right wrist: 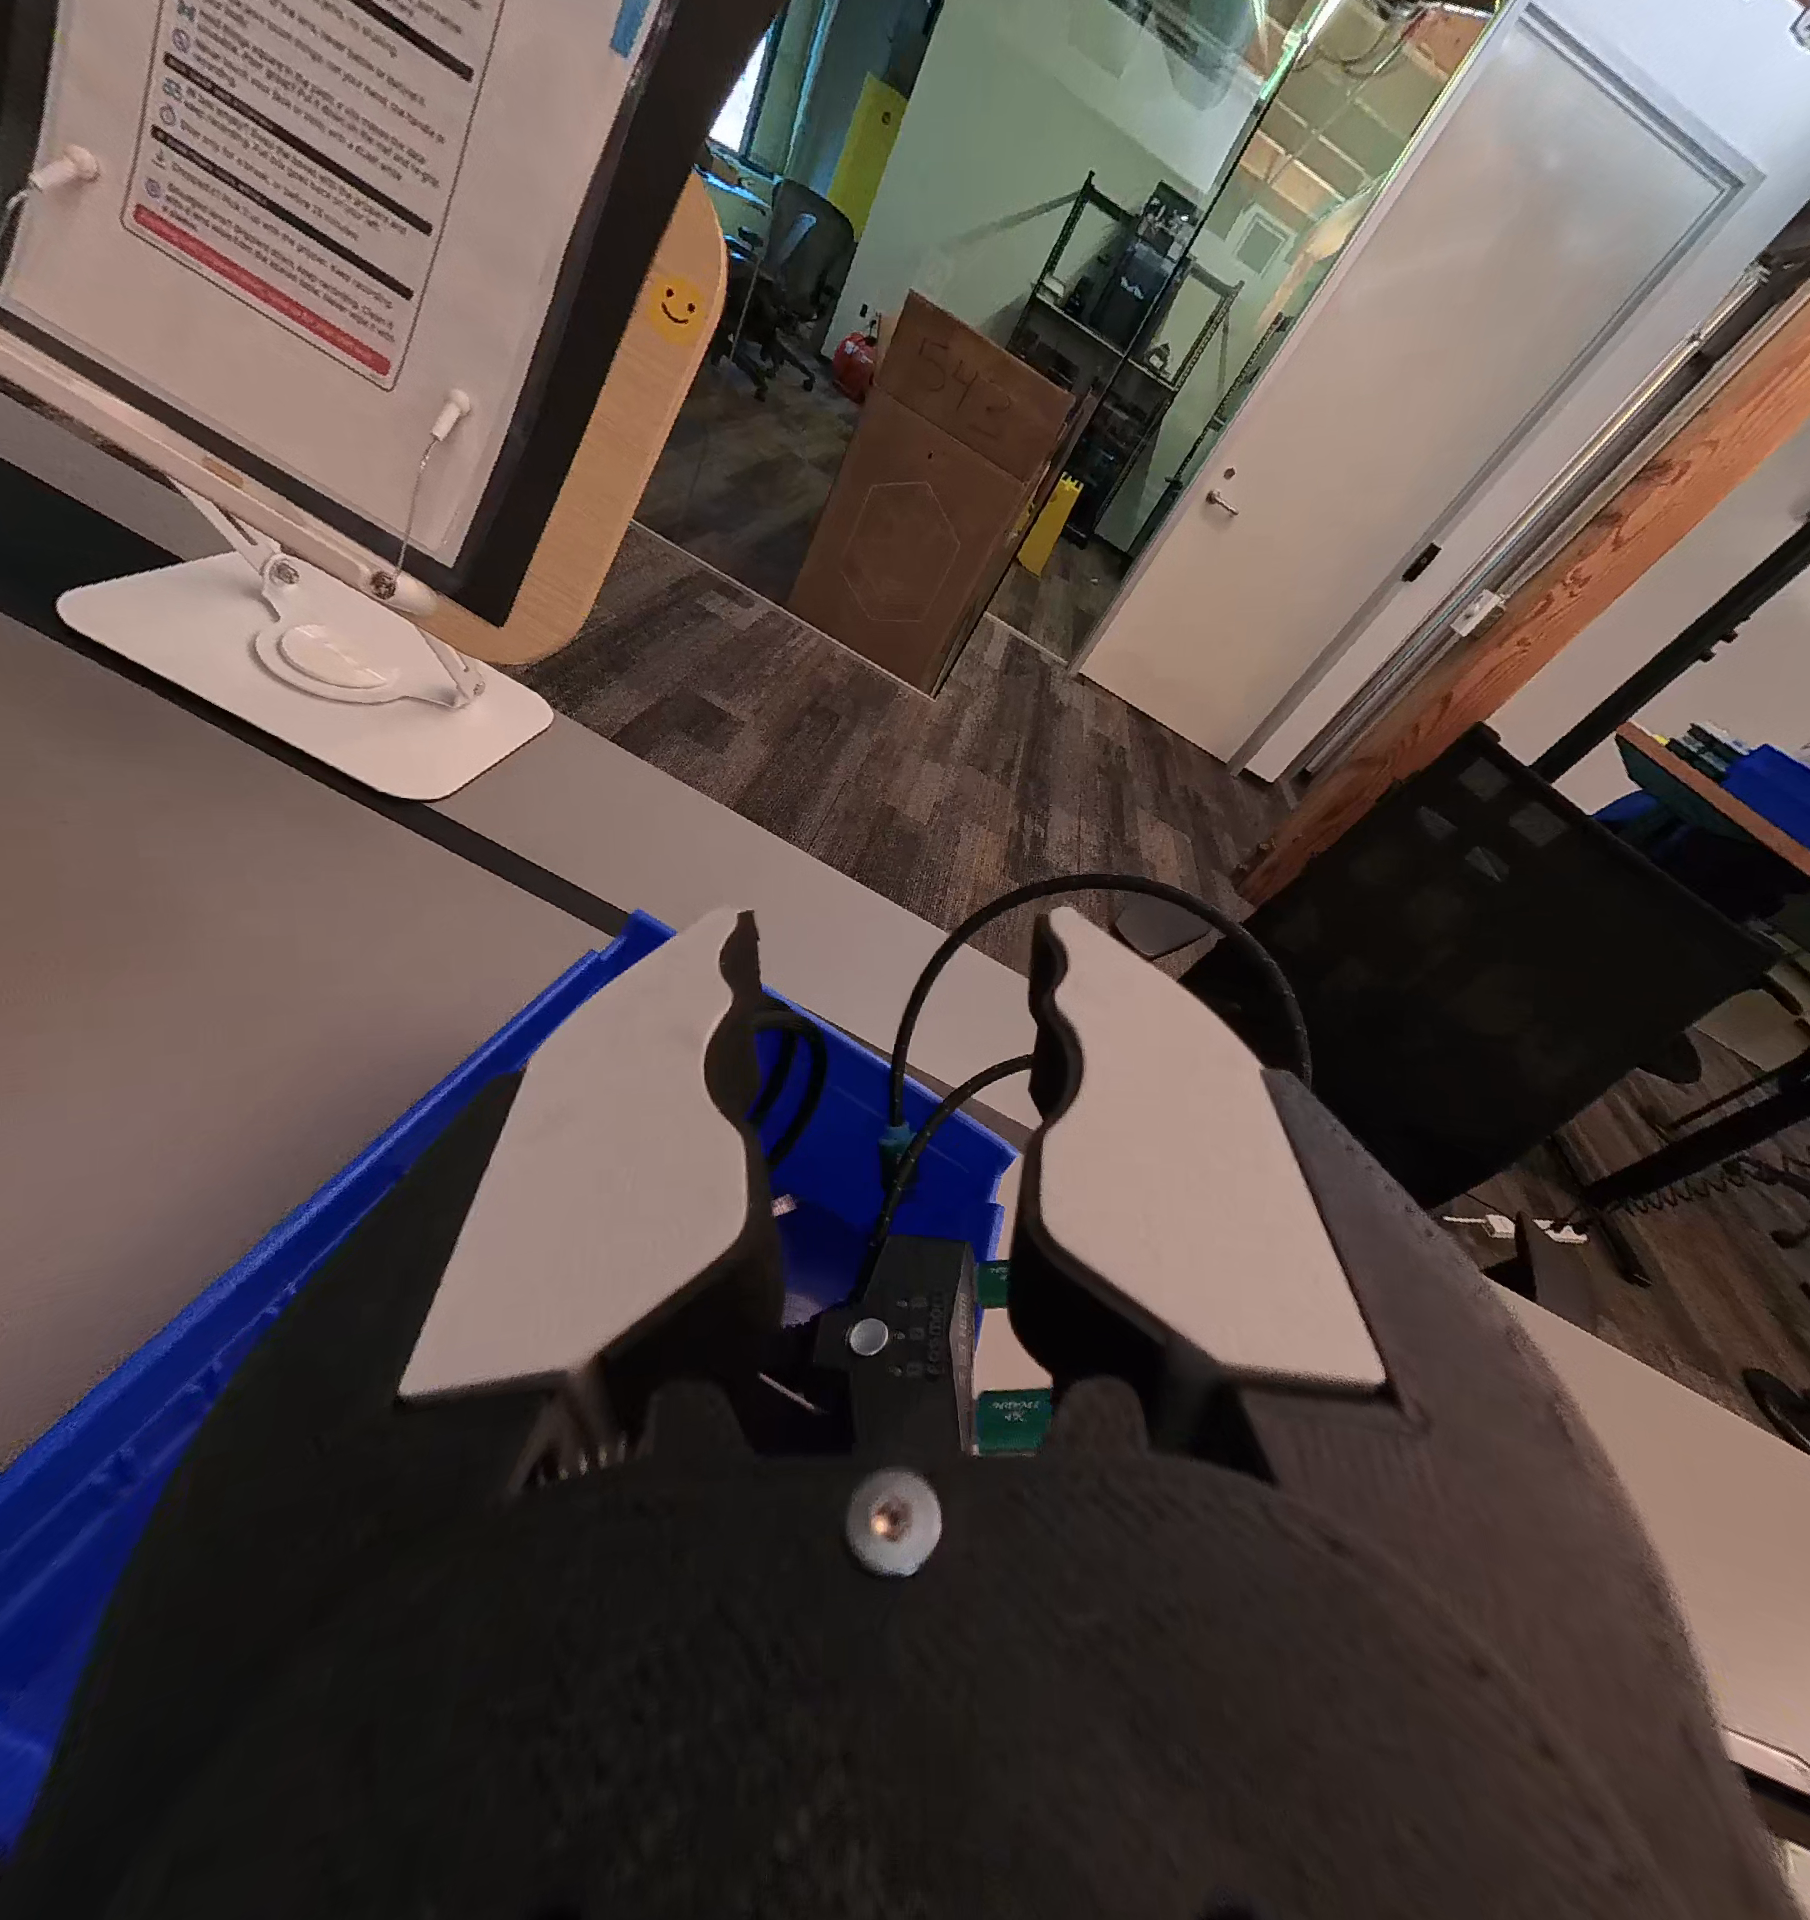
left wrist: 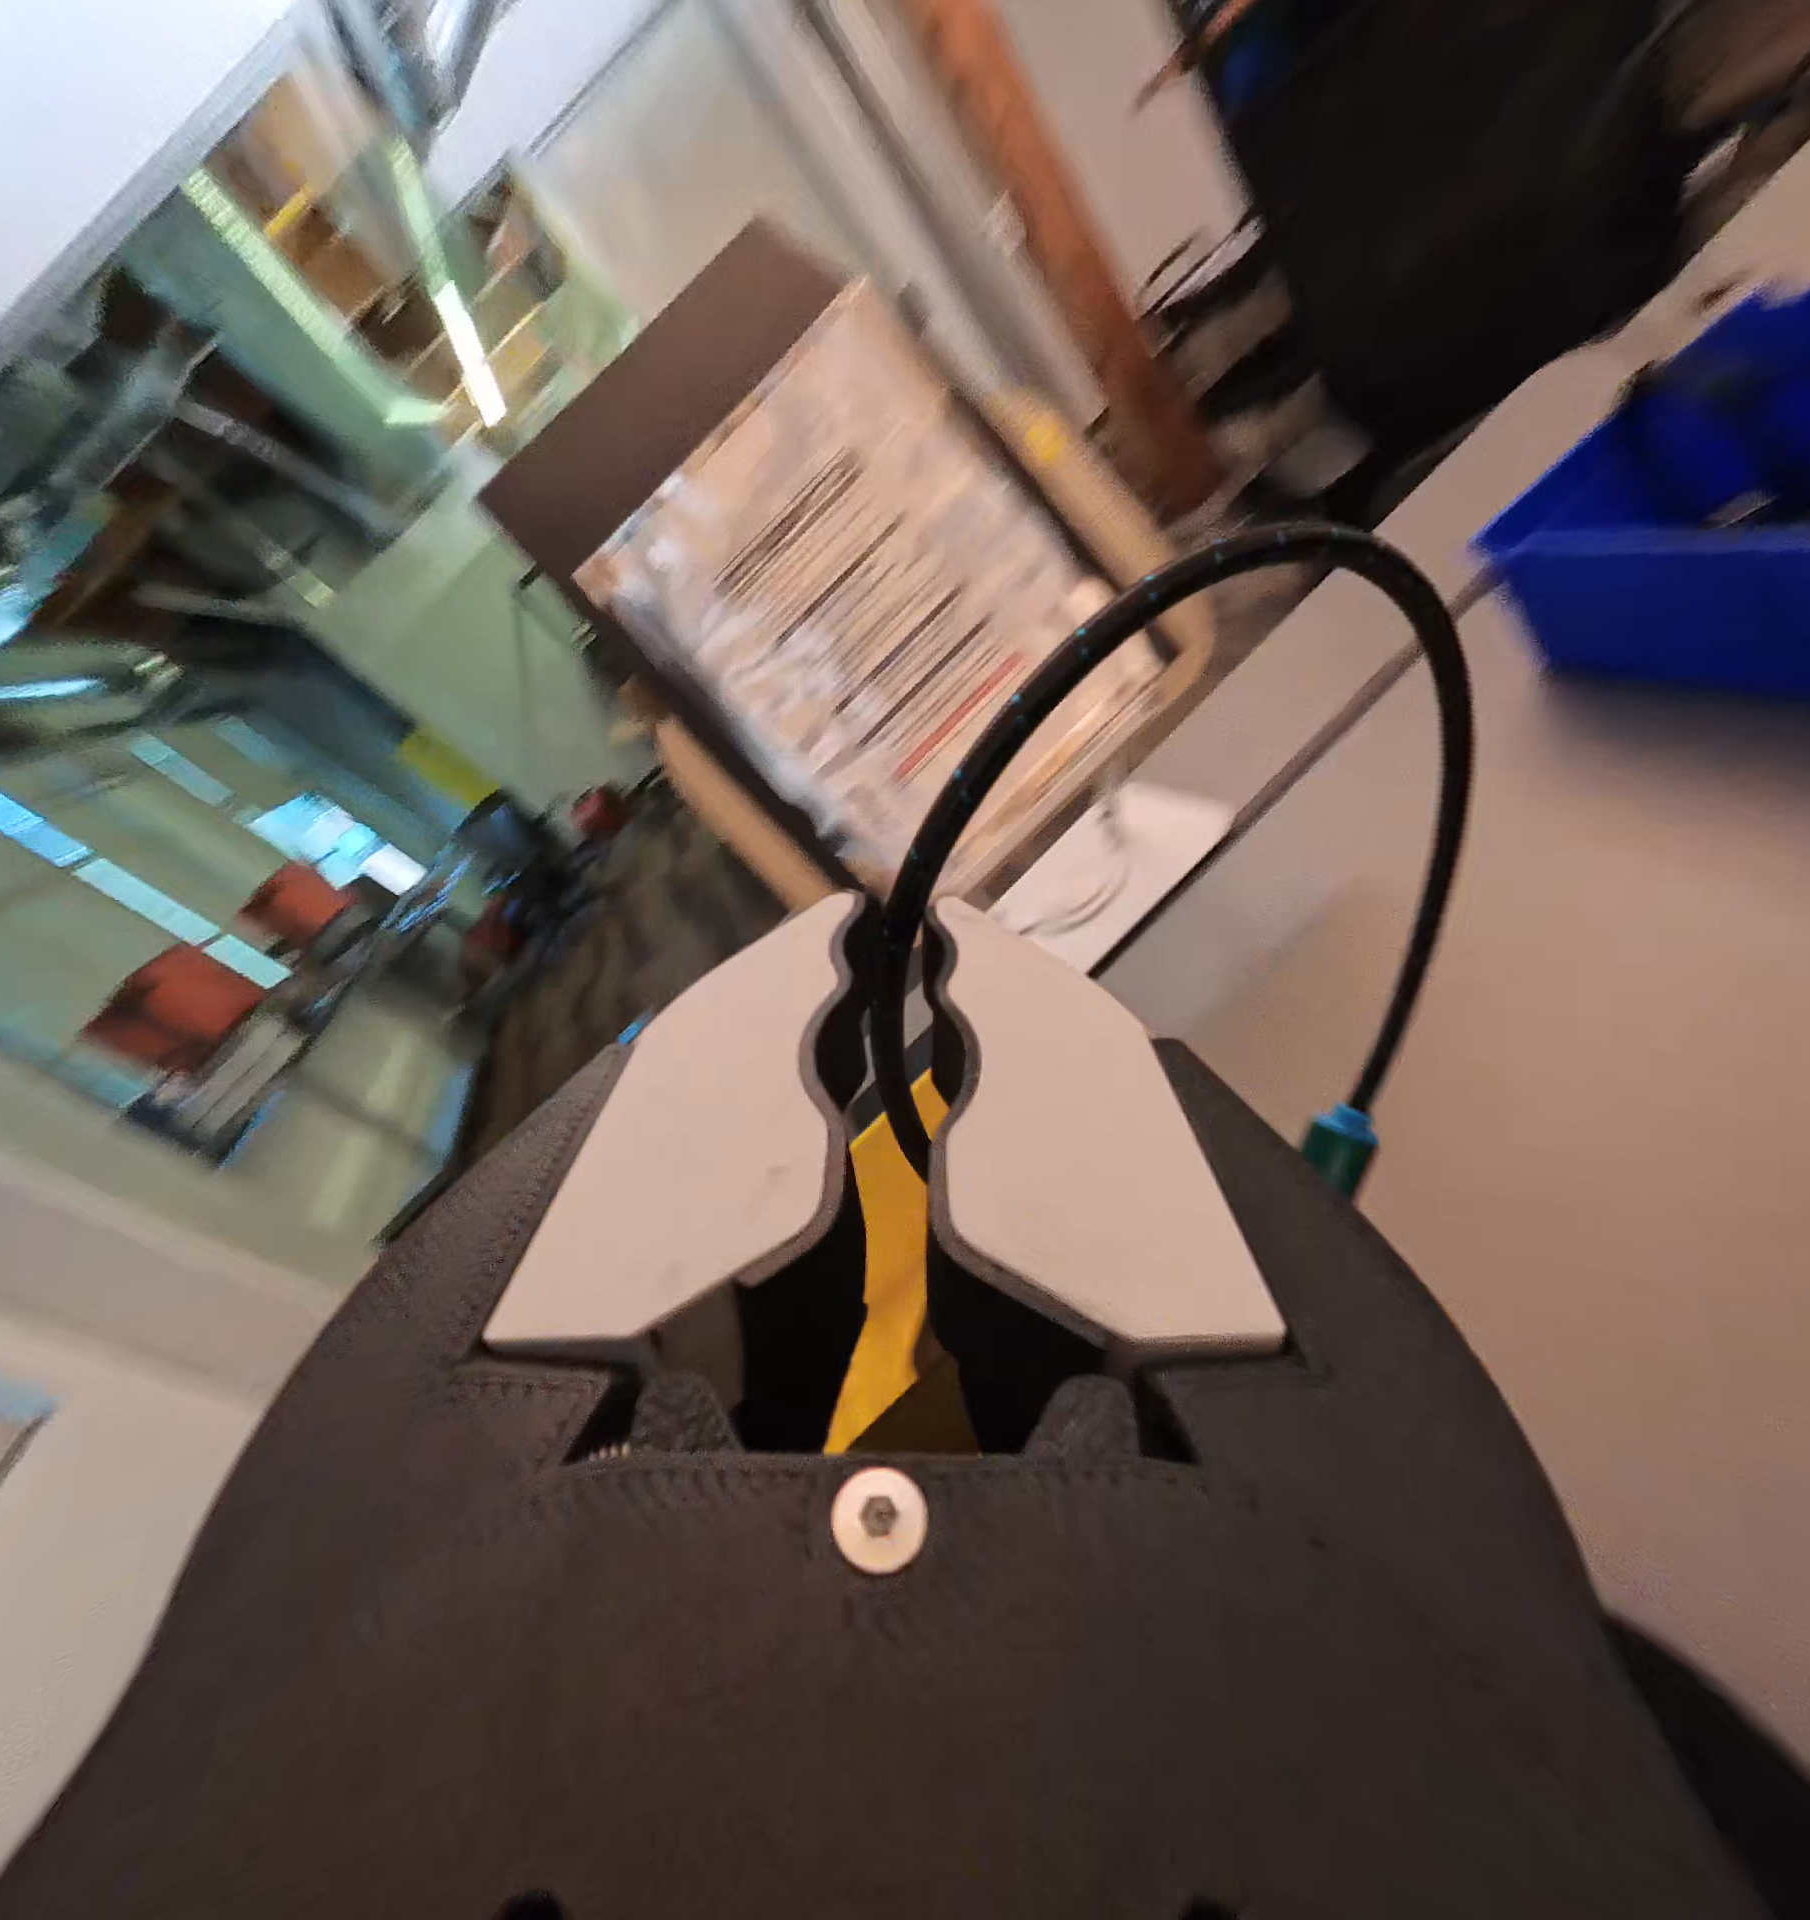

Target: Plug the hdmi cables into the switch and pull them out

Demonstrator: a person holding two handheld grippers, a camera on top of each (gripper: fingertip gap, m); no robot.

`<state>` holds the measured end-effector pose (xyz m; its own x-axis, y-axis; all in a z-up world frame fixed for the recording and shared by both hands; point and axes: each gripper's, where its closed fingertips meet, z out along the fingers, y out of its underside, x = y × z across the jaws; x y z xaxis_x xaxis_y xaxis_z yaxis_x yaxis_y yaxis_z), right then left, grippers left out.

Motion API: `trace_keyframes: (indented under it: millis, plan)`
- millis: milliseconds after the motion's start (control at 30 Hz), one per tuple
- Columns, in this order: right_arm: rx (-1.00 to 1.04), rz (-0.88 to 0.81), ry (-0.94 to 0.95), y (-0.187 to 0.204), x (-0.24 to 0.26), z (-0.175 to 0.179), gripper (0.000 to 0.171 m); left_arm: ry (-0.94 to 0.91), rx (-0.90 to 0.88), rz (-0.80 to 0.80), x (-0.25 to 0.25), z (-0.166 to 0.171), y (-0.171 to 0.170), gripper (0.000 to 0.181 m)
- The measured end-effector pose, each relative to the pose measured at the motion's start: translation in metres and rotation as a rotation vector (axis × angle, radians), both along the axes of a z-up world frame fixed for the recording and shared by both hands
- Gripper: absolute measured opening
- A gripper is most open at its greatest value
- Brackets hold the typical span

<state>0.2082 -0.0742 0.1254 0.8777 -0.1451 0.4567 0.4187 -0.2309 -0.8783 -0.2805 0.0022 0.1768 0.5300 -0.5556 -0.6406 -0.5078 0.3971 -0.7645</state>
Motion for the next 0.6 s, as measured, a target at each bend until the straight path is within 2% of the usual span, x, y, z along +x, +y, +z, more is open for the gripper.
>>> trace_keyframes:
  millis: [33,133,200,400,467,600]
  plan:
    - [-0.007,0.001,-0.004,0.001,-0.001,-0.001,0.051,-0.022,-0.025,-0.084,0.015,0.000,-0.013,0.006]
    - [-0.029,0.001,-0.018,0.002,-0.002,-0.005,0.051,0.059,-0.228,-0.343,0.074,-0.034,-0.044,0.006]
    - [-0.037,0.002,-0.018,0.003,-0.003,-0.006,0.051,0.179,-0.314,-0.420,0.114,-0.068,-0.050,0.006]
    - [-0.068,0.007,-0.028,0.006,-0.005,-0.012,0.051,0.366,-0.509,-0.332,0.200,-0.182,-0.009,0.006]
    - [-0.081,0.013,-0.031,0.009,-0.007,-0.015,0.051,0.341,-0.594,-0.296,0.215,-0.211,0.005,0.006]
    - [-0.118,0.018,-0.050,0.018,-0.011,-0.022,0.051,0.223,-0.677,-0.195,0.231,-0.241,0.029,0.009]
